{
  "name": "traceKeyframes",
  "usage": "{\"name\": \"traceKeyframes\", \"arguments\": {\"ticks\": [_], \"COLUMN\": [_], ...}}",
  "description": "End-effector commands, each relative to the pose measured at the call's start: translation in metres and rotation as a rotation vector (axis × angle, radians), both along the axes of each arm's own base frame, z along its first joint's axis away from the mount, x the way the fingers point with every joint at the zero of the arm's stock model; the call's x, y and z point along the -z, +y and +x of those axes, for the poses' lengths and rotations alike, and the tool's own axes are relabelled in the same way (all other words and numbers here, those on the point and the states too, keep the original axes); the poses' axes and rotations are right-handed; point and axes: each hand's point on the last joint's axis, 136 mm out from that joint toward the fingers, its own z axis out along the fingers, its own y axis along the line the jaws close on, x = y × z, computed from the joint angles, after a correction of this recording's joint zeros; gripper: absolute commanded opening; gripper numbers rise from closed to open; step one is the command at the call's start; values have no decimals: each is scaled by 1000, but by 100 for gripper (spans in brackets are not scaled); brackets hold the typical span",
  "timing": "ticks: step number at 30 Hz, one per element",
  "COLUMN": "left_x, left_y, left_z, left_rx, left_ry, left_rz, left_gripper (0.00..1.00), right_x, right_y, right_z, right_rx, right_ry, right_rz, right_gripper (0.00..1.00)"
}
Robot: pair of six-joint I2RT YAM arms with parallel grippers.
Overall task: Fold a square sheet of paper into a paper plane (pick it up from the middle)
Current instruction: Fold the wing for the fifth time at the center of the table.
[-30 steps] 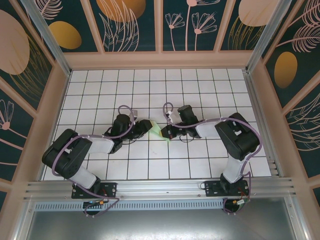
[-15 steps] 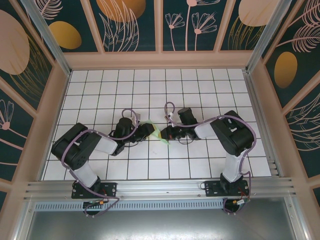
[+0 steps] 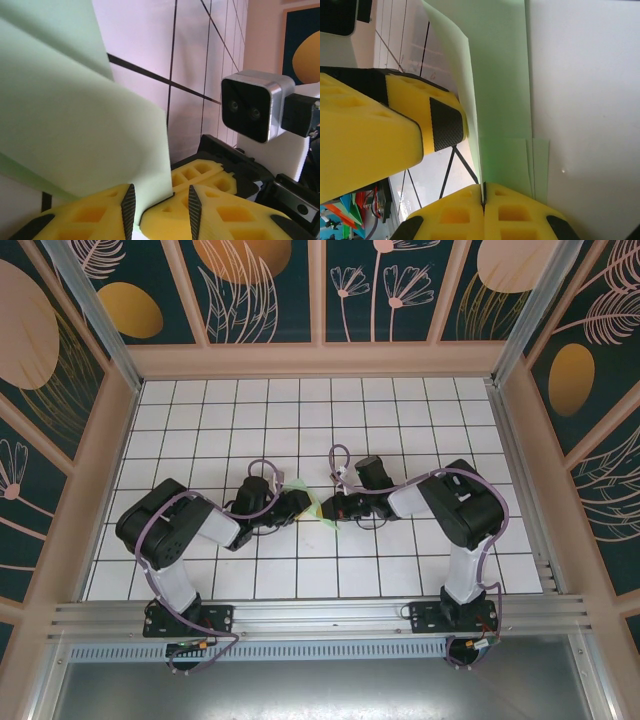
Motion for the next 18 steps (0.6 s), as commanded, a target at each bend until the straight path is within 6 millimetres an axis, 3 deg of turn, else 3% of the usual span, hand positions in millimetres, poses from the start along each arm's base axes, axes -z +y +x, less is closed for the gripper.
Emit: {"name": "traceKeyframes", "arguments": {"ticks": [1,12,18], "left_x": [-12,12,24], "left_y": [-9,-5,-3], "left_z": [5,5,3], "left_rx": [20,6,4], "left_ry": [-34,44,80], "left_rz": [-38,38,70], "left_gripper": [37,33,32], "right_x": [20,32,26], "right_y": [-5,-6,-4], "right_z": [-6,-6,-5], "right_rx": [-12,-25,-28], "right_ry": [36,-4,-6], "right_rz": [-66,-171,-158], "right_gripper": [0,0,0]}}
